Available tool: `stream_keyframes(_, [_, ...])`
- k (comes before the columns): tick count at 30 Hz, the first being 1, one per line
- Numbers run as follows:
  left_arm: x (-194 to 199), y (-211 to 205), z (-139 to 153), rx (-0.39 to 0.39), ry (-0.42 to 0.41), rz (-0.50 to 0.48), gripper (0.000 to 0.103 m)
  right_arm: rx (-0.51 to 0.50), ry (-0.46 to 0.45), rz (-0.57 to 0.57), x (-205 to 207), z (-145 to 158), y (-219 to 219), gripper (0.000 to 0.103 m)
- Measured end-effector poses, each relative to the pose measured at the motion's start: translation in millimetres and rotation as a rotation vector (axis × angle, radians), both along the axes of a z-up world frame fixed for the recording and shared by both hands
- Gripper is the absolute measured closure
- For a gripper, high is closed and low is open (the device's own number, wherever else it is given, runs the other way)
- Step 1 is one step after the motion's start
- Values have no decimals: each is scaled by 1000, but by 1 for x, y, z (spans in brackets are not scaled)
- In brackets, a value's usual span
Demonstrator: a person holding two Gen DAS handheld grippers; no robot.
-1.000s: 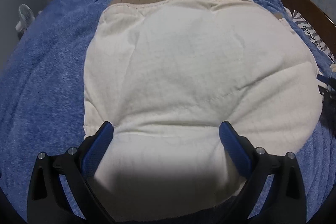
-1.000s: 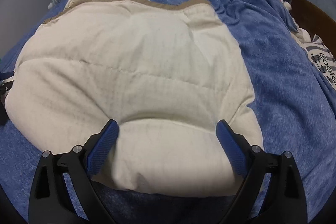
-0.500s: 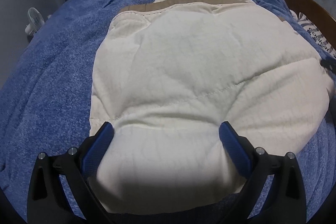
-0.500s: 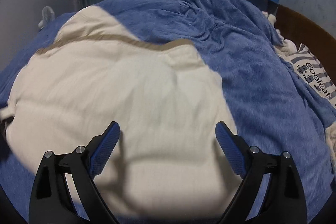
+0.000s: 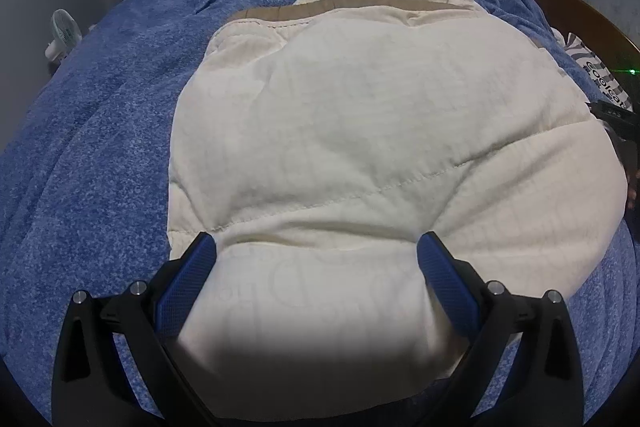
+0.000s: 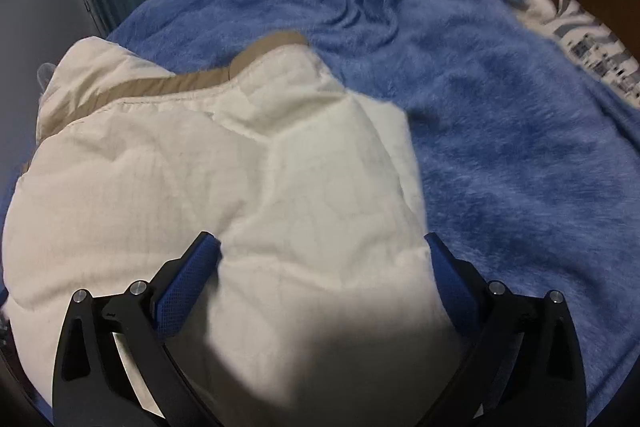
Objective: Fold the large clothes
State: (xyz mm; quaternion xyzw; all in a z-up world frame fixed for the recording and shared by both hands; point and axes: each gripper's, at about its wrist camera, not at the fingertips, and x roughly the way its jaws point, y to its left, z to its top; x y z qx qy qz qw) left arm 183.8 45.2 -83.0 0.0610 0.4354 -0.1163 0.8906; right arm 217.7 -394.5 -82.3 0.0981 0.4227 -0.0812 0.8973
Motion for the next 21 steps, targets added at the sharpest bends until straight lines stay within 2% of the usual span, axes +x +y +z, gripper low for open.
stream_keyframes(3, [-1, -5, 19, 74, -50, 16, 6, -45, -55, 40, -23, 16, 13, 9])
stream_keyframes(5, [4, -8, 35, 49, -85, -2, 6, -78, -77, 89, -31, 25, 20, 8])
stream_keyframes(8, [37, -13, 48, -24, -49, -2, 7, -93, -82, 147, -36, 31, 27, 6])
stream_keyframes(11, [73, -16, 38, -18, 15, 21, 6, -90, -63, 145, -31, 28, 23, 6])
stream_keyframes(14, [97, -10, 28, -44, 74, 60, 6, -92, -30, 140, -25, 18, 19, 6])
stream_keyframes(18, [106, -1, 9, -69, 111, 68, 6, -9, -15, 133, -17, -2, 9, 5])
stream_keyframes(21, [102, -1, 11, -86, 86, 65, 6, 42, 10, 124, -13, 1, 4, 5])
